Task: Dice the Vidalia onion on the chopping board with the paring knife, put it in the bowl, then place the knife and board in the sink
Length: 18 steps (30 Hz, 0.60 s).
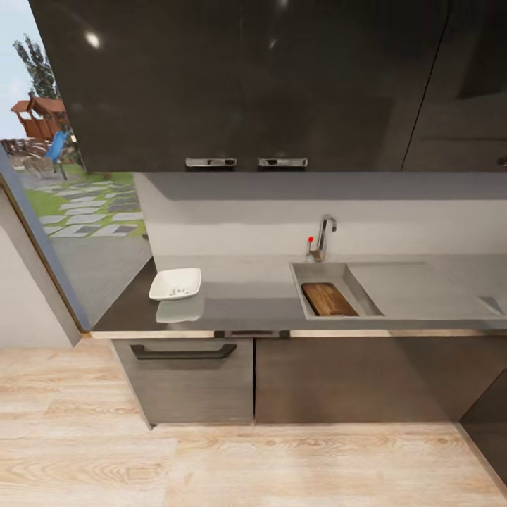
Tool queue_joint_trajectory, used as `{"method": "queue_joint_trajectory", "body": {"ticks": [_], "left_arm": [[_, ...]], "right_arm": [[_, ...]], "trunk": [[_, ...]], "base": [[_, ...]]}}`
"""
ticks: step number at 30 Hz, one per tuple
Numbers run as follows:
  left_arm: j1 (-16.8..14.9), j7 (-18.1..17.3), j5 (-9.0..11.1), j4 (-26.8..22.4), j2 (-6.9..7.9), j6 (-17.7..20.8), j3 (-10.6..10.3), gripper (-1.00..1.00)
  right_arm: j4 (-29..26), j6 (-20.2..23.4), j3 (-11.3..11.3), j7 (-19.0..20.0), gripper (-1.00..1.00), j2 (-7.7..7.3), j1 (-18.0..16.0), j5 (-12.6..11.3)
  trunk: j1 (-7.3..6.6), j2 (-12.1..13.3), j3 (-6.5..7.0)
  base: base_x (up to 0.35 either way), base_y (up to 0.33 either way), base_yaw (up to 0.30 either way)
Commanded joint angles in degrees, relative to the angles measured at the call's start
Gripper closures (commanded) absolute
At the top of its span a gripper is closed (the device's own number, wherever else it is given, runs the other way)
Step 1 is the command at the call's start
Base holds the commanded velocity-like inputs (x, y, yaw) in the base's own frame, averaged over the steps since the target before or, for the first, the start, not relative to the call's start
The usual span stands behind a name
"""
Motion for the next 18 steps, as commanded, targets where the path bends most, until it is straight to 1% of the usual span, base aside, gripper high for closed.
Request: {"method": "queue_joint_trajectory", "body": {"ticks": [1, 3, 4, 6, 10, 18], "left_arm": [[0.0, 0.3, 0.1, 0.1, -0.01, -0.2, -0.5, -1.0], [0.0, 0.3, 0.1, 0.1, -0.01, -0.2, -0.5, -1.0], [0.0, 0.3, 0.1, 0.1, -0.01, -0.2, -0.5, -1.0], [0.0, 0.3, 0.1, 0.1, -0.01, -0.2, -0.5, -1.0], [0.0, 0.3, 0.1, 0.1, -0.01, -0.2, -0.5, -1.0], [0.0, 0.3, 0.1, 0.1, -0.01, -0.2, -0.5, -1.0]], "right_arm": [[0.1, -0.3, -0.3, -0.2, -1.0, 0.36, -0.1, 0.6], [0.0, -0.3, -0.3, -0.2, -1.0, 0.81, -0.1, 0.5], [0.0, -0.4, -0.4, -0.1, -1.0, 1.61, -0.1, 0.5], [0.0, -0.4, -0.4, -0.1, -1.0, 2.56, -0.1, 0.5], [0.0, -0.4, -0.3, -0.1, -1.0, 2.95, -0.1, 0.6], [0.0, -0.4, -0.4, -0.1, -1.0, 3.0, -0.1, 0.6]], "trunk": [[0.03, -0.1, -0.1], [0.03, -0.1, -0.08], [0.03, -0.1, -0.08], [0.03, -0.1, -0.08], [0.03, -0.1, -0.08], [0.03, -0.1, -0.08]], "base": [[0.0, 0.0, 0.0], [0.0, 0.0, 0.0], [0.0, 0.0, 0.0], [0.0, 0.0, 0.0], [0.0, 0.0, 0.0], [0.0, 0.0, 0.0]]}}
